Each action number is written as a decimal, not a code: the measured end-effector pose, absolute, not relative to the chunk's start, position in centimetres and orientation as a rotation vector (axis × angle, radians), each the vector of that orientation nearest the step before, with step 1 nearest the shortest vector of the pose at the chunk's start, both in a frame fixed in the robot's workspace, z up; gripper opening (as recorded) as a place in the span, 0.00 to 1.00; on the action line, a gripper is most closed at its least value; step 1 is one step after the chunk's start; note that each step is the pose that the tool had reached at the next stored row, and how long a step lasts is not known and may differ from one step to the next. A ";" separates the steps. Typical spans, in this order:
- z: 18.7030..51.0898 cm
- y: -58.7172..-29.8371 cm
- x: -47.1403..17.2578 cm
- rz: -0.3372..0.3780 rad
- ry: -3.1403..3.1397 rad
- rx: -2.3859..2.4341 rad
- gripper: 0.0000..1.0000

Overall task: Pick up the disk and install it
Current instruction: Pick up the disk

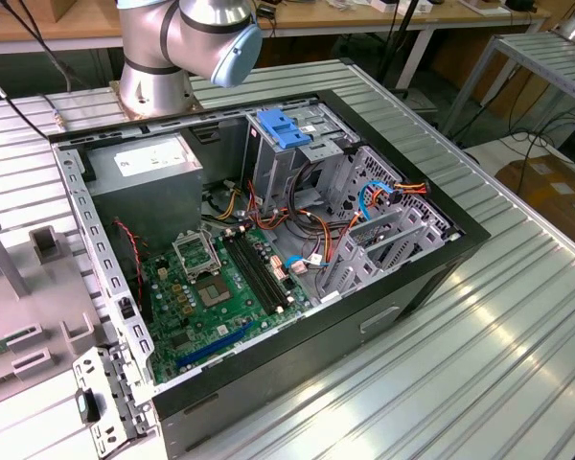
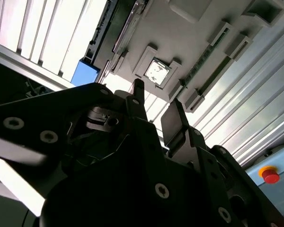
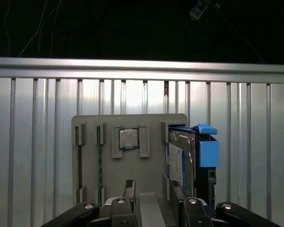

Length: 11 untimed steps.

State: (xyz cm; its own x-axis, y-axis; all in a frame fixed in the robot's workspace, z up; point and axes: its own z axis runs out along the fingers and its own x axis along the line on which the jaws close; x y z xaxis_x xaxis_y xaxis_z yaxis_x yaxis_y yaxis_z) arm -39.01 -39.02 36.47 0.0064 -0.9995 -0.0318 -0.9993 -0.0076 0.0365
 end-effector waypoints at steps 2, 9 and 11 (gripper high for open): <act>36.4 -39.0 -39.0 -0.076 -2.211 2.226 0.42; 36.4 -38.9 -39.1 -0.076 -2.211 2.226 0.42; 36.4 -38.8 -39.1 -0.076 -2.211 2.226 0.42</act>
